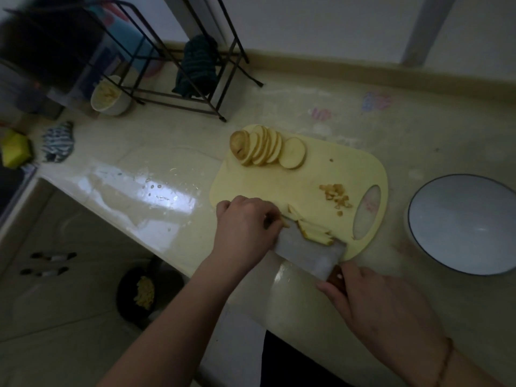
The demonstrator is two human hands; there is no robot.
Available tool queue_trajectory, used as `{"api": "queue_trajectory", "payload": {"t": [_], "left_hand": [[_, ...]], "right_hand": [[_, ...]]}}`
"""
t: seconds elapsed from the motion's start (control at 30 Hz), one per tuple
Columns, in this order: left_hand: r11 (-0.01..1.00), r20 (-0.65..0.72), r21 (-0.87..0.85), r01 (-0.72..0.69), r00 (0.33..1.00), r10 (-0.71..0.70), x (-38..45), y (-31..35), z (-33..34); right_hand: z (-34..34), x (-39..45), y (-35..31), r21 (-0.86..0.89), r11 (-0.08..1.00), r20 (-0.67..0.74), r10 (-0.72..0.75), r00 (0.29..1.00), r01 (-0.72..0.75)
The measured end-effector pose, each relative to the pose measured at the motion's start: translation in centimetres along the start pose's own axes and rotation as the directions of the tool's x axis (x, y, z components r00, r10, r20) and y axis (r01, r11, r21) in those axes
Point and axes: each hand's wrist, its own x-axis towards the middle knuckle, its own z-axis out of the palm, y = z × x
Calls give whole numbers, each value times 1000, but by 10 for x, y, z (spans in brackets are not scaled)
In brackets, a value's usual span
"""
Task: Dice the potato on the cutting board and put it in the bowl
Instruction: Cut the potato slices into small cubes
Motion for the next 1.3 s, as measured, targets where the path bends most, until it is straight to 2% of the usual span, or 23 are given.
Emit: {"api": "queue_trajectory", "payload": {"t": [0.13, 0.4, 0.5, 0.57, 0.63, 0.73, 0.83, 1.1, 1.3], "left_hand": [[999, 54, 7, -51, 997, 51, 14, 0, -1], [993, 75, -41, -107, 991, 110, 21, -1, 8], [987, 17, -12, -161, 987, 162, 18, -4, 12], [974, -28, -84, -209, 978, 207, 14, -3, 10], [941, 18, -156, -300, 952, 306, 11, -3, 7], [906, 109, -98, -413, 900, 422, 10, -7, 8], [894, 131, -62, -444, 884, 449, 10, -12, 10], [872, 334, -8, -489, 821, 464, 16, -21, 7], [836, 338, -16, -548, 784, 520, 23, -32, 8]], "right_hand": [[1, 2, 1, -24, 999, -26, -22, 999, 21], [6, 6, -4, -51, 997, -49, -65, 997, 63], [6, 11, -6, -67, 995, -54, -77, 996, 73], [5, 14, -5, -62, 995, -61, -80, 995, 76], [3, 15, -5, -59, 994, -65, -96, 993, 92], [3, 15, -5, -75, 990, -56, -121, 991, 117], [9, 11, -6, -88, 988, -40, -132, 990, 129], [17, 4, -15, -73, 982, -43, -177, 983, 174], [17, 4, -19, -77, 981, -26, -182, 983, 180]]}}
